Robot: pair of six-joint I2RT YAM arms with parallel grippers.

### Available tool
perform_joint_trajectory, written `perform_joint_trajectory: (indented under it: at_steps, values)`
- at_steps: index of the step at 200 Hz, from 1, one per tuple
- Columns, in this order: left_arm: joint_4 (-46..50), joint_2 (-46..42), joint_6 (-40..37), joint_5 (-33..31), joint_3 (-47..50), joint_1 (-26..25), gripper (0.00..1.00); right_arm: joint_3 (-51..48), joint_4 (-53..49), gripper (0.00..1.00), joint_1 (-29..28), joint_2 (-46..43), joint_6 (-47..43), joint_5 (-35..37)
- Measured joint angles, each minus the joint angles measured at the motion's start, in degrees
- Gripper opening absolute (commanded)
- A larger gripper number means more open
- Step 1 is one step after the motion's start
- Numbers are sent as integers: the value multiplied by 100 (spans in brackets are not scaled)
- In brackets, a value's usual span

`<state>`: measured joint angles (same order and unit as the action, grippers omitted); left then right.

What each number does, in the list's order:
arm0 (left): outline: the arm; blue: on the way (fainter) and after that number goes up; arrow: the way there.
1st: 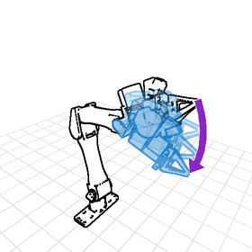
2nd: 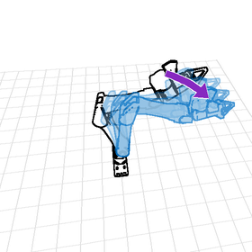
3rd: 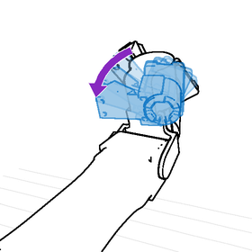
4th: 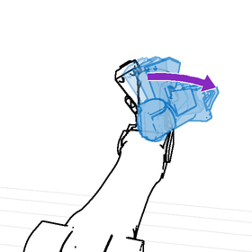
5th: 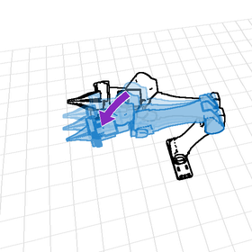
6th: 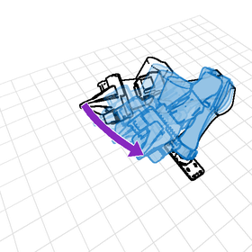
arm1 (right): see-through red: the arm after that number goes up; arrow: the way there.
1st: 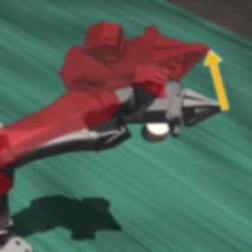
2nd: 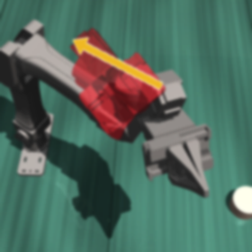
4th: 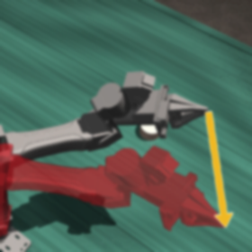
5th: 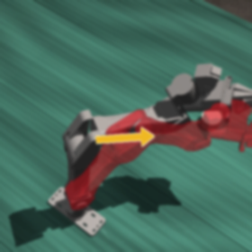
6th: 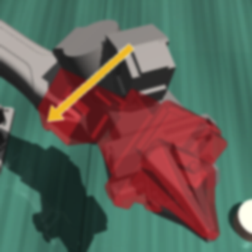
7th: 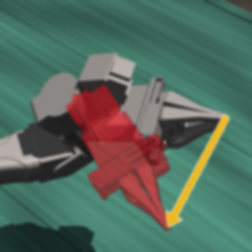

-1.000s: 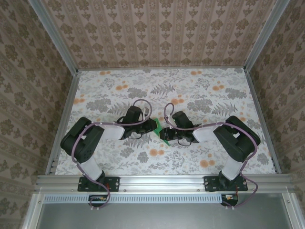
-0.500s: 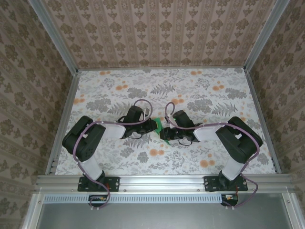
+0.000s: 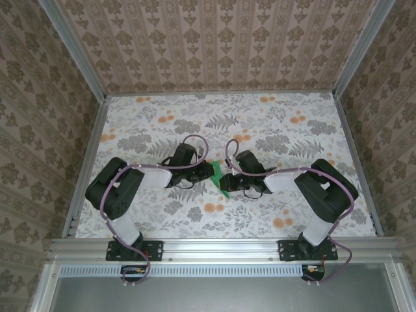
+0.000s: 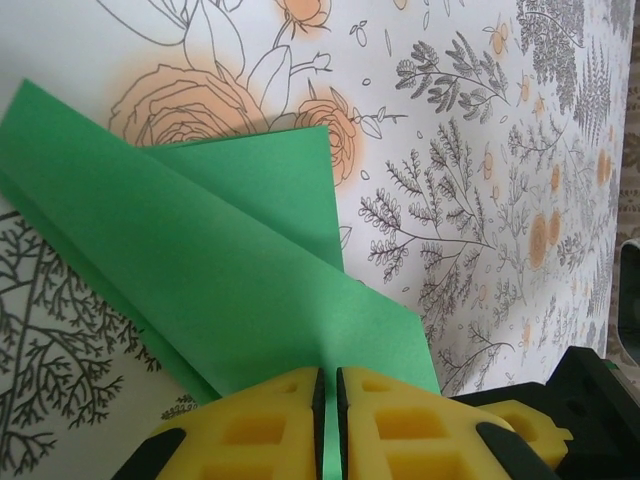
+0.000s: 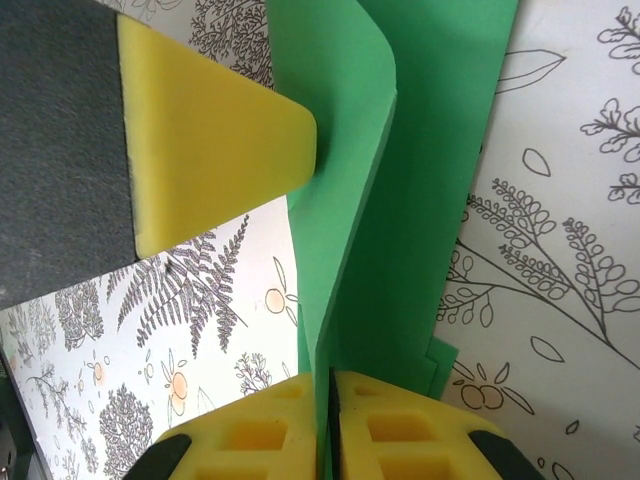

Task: Fold a paper plane with a square sheet of paper (pick it up from the middle)
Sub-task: Fold the wing for the fifth time at the center of the table.

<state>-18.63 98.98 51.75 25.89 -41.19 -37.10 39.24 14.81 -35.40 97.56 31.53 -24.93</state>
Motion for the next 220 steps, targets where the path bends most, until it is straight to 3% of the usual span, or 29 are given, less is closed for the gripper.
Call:
perform_joint_trajectory:
  at_steps: [43, 91, 155, 175, 220]
  values:
    - [0, 68, 0, -17, -4, 0, 15, -35, -26, 12, 2, 4, -74, -44]
    - [0, 70, 0, -24, -2, 0, 15, -31, -181, 29, 4, -24, -109, -105]
    - [0, 70, 2, -42, 35, 0, 15, 9, -503, 34, 11, -328, -24, -101]
    - [0, 70, 2, -42, 35, 0, 15, 9, -632, 33, 11, -433, -22, -98]
    - [0, 70, 2, -42, 35, 0, 15, 9, -774, 17, 11, -498, -42, -92]
